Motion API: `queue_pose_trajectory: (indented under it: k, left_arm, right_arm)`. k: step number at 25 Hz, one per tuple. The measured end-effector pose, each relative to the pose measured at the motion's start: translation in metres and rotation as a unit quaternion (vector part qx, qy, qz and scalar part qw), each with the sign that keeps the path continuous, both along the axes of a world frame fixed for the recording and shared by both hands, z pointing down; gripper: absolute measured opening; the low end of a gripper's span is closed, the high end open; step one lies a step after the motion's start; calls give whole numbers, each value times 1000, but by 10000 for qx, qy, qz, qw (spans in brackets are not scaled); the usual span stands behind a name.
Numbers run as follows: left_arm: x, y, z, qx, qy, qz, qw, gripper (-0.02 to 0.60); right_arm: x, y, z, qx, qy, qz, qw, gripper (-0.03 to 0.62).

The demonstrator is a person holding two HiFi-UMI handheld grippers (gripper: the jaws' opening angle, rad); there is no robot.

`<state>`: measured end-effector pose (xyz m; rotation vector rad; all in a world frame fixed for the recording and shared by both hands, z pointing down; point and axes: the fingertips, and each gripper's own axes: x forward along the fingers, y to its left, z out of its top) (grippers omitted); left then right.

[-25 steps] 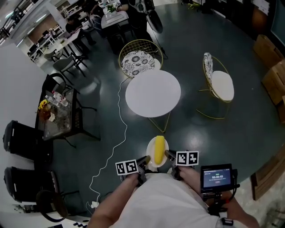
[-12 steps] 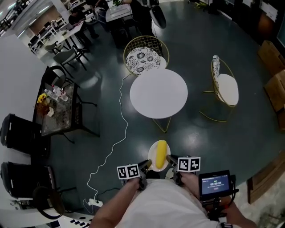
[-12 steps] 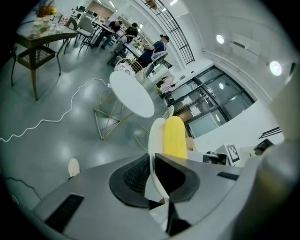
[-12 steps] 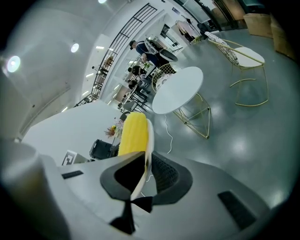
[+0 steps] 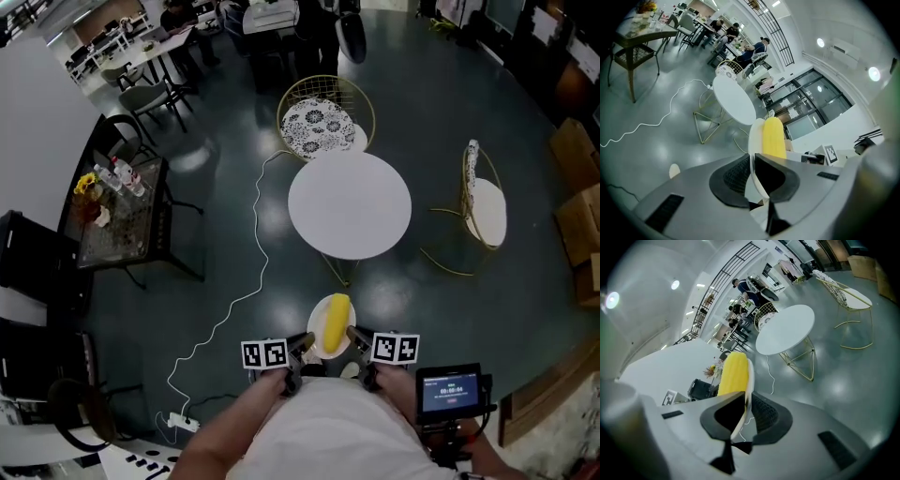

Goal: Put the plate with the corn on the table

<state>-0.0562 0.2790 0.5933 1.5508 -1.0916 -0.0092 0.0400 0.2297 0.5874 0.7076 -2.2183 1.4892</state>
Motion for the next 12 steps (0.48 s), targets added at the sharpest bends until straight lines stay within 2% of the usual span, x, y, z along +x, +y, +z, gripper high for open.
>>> queue_pose_trajectory:
  k: [12]
  left_arm:
    - [-80, -37, -5, 136, 150, 159, 9997, 35]
  right_arm:
    - [-79, -35, -7, 134, 184, 154, 9996, 52]
